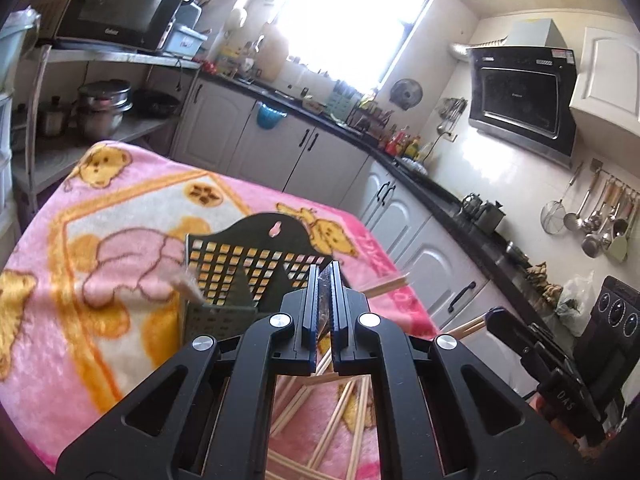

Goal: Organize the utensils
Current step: 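Raise the right tool's chopsticks above the caddy while the left tool raises its chopsticks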

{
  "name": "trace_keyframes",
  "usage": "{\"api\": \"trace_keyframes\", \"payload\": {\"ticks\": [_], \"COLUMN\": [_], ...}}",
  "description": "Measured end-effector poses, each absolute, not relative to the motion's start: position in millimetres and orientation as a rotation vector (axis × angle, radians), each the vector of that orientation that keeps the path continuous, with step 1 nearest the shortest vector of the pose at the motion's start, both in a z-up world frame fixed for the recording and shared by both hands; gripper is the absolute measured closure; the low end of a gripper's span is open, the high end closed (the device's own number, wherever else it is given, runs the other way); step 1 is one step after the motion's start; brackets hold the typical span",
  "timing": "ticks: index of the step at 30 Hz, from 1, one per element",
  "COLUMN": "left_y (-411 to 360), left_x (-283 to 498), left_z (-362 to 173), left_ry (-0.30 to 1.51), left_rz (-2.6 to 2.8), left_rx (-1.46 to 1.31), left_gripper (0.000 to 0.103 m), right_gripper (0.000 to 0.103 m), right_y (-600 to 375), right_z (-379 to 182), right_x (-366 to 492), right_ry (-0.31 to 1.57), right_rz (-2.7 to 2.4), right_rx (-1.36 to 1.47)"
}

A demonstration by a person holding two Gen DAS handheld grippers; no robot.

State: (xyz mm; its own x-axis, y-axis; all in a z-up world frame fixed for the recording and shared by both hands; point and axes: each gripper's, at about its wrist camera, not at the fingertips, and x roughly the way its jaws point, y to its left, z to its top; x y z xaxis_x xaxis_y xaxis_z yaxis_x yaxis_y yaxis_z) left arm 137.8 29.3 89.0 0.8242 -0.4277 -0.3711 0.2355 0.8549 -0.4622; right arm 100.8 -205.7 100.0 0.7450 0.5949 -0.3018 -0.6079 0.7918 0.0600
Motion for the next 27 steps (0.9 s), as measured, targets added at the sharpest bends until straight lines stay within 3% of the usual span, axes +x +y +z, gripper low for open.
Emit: {"api": "trace_keyframes", "payload": {"ticks": [27], "left_y": [16], "left_x": [152], "left_z": [181], "left_ry": [0.258], "left_rz": [-0.438], "left_rx": [-0.404], "left_gripper": [0.101], "right_gripper": [0.101], "right_y": [-202], "right_z": [169], "right_x": [113], "right_ry": [0.116], "right_rz": [0.650], "right_rx": [-0.028]}}
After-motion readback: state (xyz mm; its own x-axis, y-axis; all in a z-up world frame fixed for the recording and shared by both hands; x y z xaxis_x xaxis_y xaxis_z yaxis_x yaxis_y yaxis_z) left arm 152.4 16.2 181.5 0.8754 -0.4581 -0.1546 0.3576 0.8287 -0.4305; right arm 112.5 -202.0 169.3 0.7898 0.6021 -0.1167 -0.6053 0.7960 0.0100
